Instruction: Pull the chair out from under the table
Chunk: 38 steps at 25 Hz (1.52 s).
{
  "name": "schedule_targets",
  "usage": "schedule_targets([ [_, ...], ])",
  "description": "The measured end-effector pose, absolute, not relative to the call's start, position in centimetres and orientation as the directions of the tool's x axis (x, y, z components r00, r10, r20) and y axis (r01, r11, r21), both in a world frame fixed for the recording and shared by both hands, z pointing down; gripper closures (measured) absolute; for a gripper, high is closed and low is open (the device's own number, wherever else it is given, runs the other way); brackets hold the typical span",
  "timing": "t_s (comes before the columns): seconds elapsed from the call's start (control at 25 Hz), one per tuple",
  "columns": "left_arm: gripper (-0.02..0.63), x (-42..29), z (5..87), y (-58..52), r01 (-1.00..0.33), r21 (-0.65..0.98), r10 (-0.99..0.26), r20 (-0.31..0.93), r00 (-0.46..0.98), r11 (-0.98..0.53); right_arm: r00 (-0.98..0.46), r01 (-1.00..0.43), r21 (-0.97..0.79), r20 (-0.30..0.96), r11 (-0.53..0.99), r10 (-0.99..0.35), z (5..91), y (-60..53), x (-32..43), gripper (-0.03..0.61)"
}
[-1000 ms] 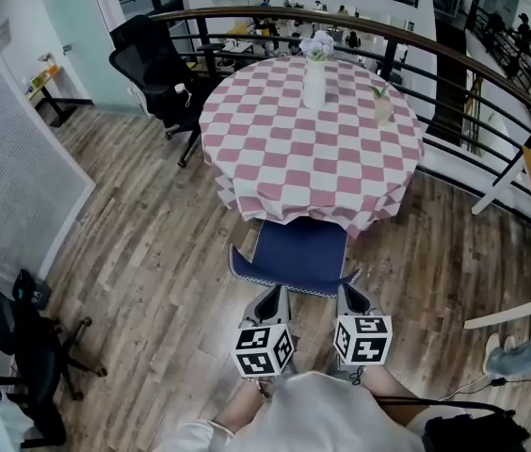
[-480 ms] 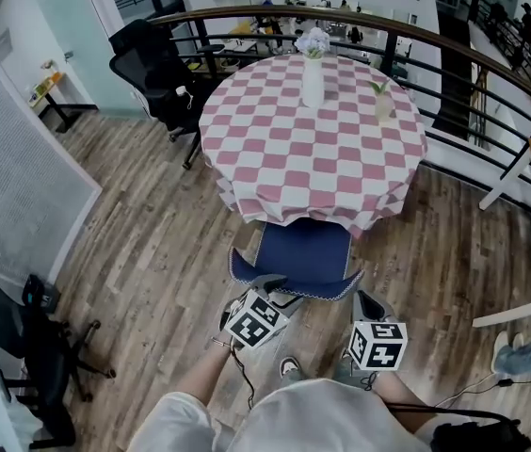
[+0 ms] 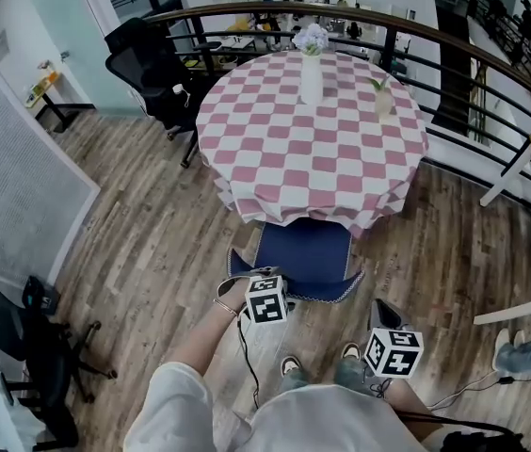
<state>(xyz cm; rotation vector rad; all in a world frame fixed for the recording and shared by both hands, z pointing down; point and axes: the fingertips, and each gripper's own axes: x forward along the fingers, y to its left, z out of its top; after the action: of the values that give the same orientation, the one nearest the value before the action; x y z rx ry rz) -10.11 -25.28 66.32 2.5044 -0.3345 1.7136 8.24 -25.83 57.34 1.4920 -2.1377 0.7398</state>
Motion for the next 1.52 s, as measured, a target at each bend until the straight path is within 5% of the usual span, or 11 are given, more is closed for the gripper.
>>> schedule_targets([
  [0.44,0.449,-10.2,69.1,-25.9,-0.095,0.076,0.047,0.961,0.274,-0.993,-0.265,-0.964,-0.178,0.653,0.197,-0.709,58.3,-25.3,10.4,0.560],
  [0.92,0.515,-10.2,69.4,-24.9,-0.094,0.114,0.083,0.955,0.285,-0.989,-0.292,-0.956,-0.193,0.655,0.220,-0.696,58.7,-26.1,9.0,0.560],
  [1.52,0.523,-10.5,69.3,-20.2,-0.033,0.149,0.136,0.960,0.246,-0.988,-0.304,-0.952,-0.190,0.659,0.238,-0.688,58.5,-25.8,8.3,0.560],
])
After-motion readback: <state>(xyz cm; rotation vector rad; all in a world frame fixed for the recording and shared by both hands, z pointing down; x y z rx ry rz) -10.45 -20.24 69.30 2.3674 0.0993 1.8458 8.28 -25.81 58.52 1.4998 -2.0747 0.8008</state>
